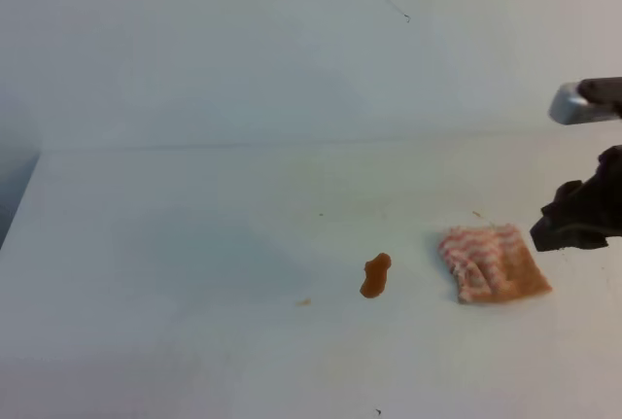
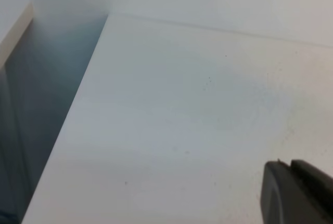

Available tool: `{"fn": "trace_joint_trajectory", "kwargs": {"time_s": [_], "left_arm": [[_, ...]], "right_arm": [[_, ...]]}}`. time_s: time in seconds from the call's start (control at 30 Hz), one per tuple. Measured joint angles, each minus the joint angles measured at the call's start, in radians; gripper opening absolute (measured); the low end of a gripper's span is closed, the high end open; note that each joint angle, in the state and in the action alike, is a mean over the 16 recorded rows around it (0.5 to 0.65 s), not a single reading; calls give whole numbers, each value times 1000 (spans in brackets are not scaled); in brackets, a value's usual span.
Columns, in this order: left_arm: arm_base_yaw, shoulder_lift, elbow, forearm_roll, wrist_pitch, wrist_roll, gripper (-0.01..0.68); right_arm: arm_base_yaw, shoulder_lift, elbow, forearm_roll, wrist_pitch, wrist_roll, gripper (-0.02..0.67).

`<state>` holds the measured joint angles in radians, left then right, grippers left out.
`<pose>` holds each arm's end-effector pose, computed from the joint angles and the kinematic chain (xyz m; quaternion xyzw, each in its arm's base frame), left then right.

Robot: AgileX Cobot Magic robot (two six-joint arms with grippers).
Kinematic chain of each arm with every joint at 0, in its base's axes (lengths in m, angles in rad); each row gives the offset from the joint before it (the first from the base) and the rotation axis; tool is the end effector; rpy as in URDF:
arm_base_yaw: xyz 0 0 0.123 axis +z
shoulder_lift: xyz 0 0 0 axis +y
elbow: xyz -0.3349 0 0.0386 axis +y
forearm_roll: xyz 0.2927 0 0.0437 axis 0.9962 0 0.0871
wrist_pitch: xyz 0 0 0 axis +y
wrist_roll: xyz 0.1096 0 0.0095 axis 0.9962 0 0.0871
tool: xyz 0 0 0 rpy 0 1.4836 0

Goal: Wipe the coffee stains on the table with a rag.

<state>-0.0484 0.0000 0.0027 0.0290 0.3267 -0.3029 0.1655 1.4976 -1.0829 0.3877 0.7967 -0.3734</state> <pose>0.0647 -0.0021 0.1781 -0.0920 0.7819 -0.0958 0.6091 0.3392 0.0868 0.2882 -0.1575 0.9492 0.1407 0.2332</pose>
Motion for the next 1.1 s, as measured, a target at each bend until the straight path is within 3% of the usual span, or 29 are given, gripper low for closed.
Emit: {"fn": "trace_joint_trajectory", "kwargs": {"time_s": [0.3, 0.7, 0.83, 1.1], "left_arm": [[0, 0, -3, 0, 1, 0, 0], [0, 0, -3, 0, 1, 0, 0], [0, -2, 0, 0, 0, 0, 0], [0, -4, 3, 0, -1, 1, 0]], "right_arm": [[96, 254, -149, -196, -63, 168, 348], [119, 489, -281, -260, -88, 241, 341], [119, 536, -298, -272, -81, 241, 296], [120, 581, -304, -288, -58, 213, 130]]}}
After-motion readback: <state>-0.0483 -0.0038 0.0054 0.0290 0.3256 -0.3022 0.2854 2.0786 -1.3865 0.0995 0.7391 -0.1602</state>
